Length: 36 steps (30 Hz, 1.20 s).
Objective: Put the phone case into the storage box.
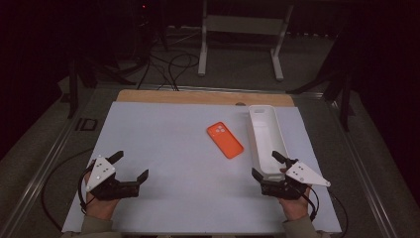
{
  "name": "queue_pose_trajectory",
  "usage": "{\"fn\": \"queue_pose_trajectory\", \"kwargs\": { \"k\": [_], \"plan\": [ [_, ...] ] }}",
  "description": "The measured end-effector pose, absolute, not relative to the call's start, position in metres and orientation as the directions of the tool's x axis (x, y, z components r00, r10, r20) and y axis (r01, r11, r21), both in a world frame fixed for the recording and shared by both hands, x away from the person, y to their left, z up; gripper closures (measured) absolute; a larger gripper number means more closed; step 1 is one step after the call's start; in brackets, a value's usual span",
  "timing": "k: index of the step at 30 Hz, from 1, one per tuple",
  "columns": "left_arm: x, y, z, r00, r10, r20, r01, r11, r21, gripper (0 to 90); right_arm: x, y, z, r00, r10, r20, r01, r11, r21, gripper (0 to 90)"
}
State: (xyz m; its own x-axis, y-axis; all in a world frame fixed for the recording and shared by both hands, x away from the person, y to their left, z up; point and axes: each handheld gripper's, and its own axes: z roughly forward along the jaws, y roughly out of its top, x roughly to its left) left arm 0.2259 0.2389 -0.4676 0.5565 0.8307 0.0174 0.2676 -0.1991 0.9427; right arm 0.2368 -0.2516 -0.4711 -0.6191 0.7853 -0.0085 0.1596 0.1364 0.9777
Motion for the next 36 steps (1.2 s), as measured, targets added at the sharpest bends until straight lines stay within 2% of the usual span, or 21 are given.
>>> {"fn": "queue_pose_trajectory", "kwargs": {
  "k": [16, 36],
  "plan": [
    [0.229, 0.234, -0.464, 0.545, 0.838, -0.004, 0.277, -0.175, 0.945, 0.3, 0.237, -0.257, -0.471, -0.603, 0.797, 0.004, 0.171, 0.124, 0.977, 9.1],
    [0.257, 0.198, -0.448, 0.588, 0.809, 0.006, 0.277, -0.208, 0.938, 0.3, 0.238, -0.26, -0.469, -0.597, 0.802, 0.015, 0.172, 0.109, 0.979, 8.9]
  ]
}}
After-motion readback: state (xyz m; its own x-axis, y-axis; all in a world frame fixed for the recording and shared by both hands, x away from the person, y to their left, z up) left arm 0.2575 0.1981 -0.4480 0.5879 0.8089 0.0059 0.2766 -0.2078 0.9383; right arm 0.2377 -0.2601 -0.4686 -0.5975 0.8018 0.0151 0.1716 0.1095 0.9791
